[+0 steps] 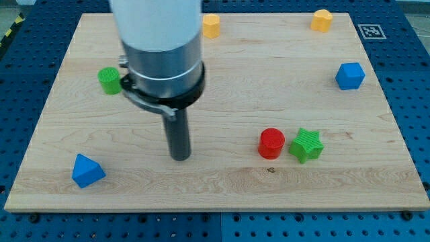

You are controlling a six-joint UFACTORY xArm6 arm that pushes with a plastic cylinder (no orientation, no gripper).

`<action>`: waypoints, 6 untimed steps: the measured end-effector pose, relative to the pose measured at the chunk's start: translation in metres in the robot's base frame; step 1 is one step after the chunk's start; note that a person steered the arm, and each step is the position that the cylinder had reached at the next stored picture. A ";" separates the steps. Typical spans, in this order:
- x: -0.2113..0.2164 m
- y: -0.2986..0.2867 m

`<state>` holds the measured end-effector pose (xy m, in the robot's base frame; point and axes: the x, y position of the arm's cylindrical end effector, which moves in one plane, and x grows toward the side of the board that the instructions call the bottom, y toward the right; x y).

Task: Move the blue triangle vertically below the green circle

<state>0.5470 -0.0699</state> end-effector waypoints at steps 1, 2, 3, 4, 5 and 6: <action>0.024 -0.019; 0.057 -0.030; 0.072 -0.042; 0.071 -0.072; 0.071 -0.121; 0.064 -0.150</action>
